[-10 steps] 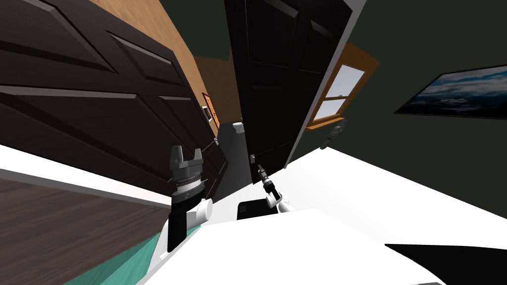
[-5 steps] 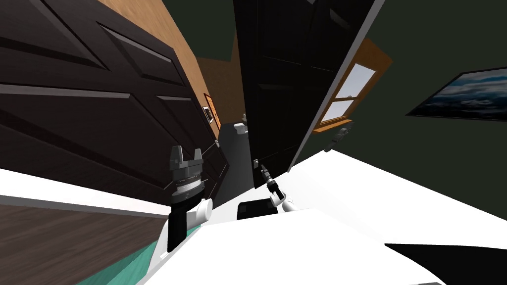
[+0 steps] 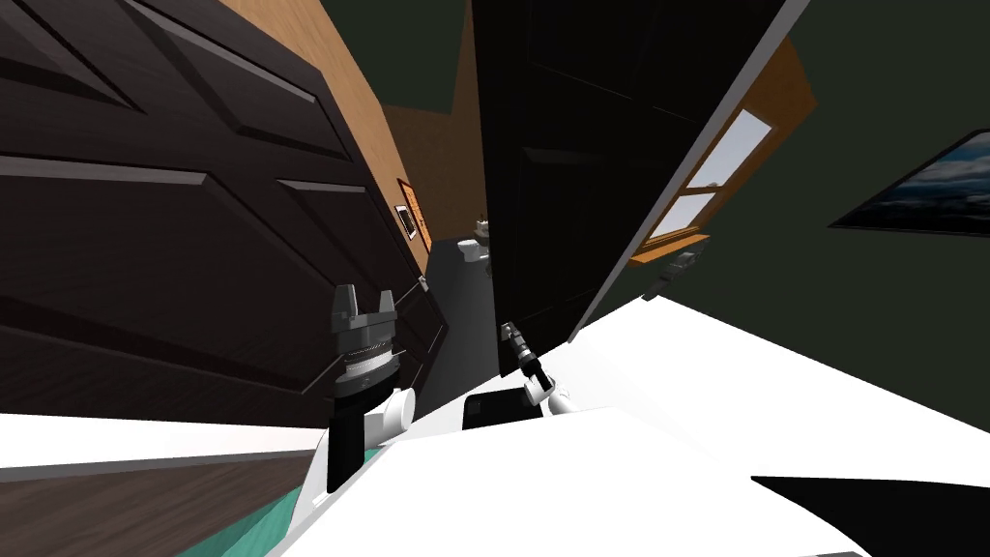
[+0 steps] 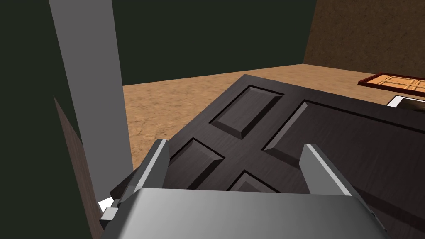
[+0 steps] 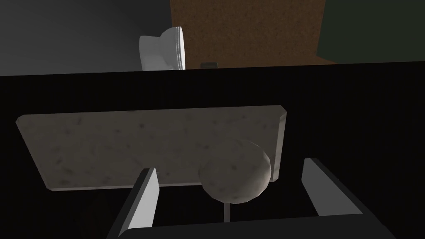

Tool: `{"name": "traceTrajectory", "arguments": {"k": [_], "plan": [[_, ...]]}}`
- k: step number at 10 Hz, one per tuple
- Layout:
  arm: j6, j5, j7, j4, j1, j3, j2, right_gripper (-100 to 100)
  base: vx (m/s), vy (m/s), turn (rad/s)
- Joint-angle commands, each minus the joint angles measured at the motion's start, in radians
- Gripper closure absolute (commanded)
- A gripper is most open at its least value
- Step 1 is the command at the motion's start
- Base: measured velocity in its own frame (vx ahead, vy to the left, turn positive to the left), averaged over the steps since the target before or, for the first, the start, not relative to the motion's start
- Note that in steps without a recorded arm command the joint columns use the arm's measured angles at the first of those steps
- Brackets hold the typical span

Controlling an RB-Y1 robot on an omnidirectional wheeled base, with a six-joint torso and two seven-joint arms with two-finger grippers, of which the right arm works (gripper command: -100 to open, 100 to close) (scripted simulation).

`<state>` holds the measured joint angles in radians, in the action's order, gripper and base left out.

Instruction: Push the door open

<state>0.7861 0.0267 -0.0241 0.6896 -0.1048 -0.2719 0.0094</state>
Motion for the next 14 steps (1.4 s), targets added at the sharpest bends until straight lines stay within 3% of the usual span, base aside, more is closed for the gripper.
{"name": "traceTrajectory", "arguments": {"k": [1,6,9,11,13,14], "plan": [[-0.002,0.0,0.0,0.0,0.0,0.0,-0.002,100,-0.017,-0.006,-0.007],[-0.002,0.0,0.0,0.0,0.0,0.0,-0.002,100,-0.013,-0.006,0.003],[-0.003,0.009,-0.008,-0.002,-0.003,0.022,-0.022,100,0.134,0.059,-0.029],[-0.003,0.009,-0.008,-0.002,-0.003,0.022,-0.022,100,0.081,0.038,0.002],[-0.002,0.02,-0.016,-0.004,-0.006,0.046,-0.038,100,0.176,0.068,-0.082],[-0.01,0.017,-0.013,0.003,-0.003,0.035,-0.041,-100,-0.043,0.046,-0.039]]}}
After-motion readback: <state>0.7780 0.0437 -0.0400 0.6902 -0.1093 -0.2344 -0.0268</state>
